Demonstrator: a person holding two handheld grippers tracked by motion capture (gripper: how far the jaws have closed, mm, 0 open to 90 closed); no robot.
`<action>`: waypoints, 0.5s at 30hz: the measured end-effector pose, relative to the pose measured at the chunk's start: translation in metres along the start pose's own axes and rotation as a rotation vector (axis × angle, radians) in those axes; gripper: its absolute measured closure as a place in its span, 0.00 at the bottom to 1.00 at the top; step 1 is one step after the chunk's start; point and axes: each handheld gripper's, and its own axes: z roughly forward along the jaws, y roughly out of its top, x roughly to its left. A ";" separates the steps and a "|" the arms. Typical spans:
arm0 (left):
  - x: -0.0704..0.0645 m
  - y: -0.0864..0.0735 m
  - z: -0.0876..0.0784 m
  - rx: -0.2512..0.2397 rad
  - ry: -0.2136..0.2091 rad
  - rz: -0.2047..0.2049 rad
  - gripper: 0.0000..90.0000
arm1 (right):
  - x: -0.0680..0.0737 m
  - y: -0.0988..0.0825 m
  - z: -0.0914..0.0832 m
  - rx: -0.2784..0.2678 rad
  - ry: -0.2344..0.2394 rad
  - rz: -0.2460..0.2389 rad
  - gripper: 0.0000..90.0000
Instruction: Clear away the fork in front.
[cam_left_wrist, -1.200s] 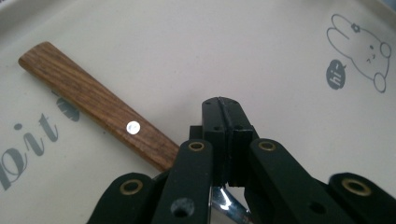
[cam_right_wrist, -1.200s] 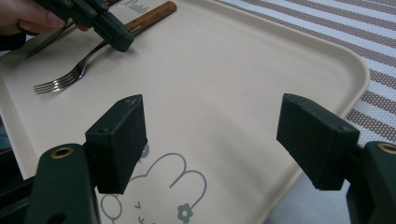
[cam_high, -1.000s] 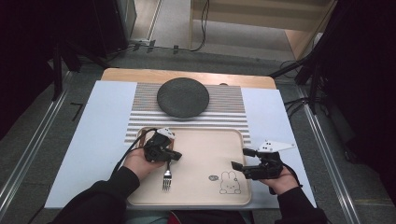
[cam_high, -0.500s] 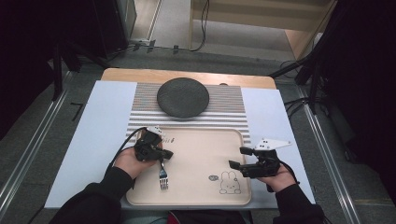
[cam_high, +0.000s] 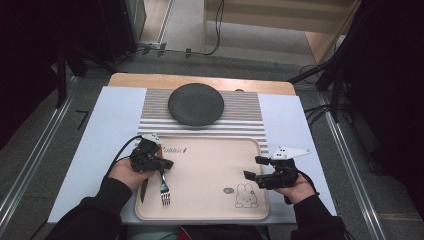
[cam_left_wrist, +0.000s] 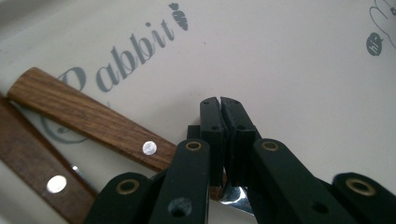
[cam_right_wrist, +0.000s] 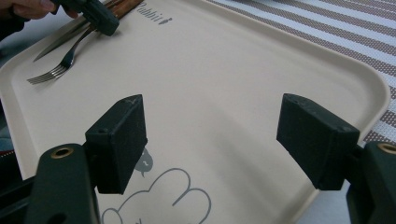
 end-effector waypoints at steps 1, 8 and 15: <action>0.001 -0.001 -0.001 0.001 0.004 0.002 0.98 | 0.000 0.000 0.000 0.000 -0.002 -0.002 0.25; 0.006 -0.004 -0.007 0.018 0.024 0.010 0.98 | 0.001 0.000 -0.001 -0.001 -0.001 0.000 0.25; 0.009 -0.002 -0.016 -0.060 -0.039 0.021 0.86 | 0.002 -0.003 -0.004 0.000 0.001 0.000 0.25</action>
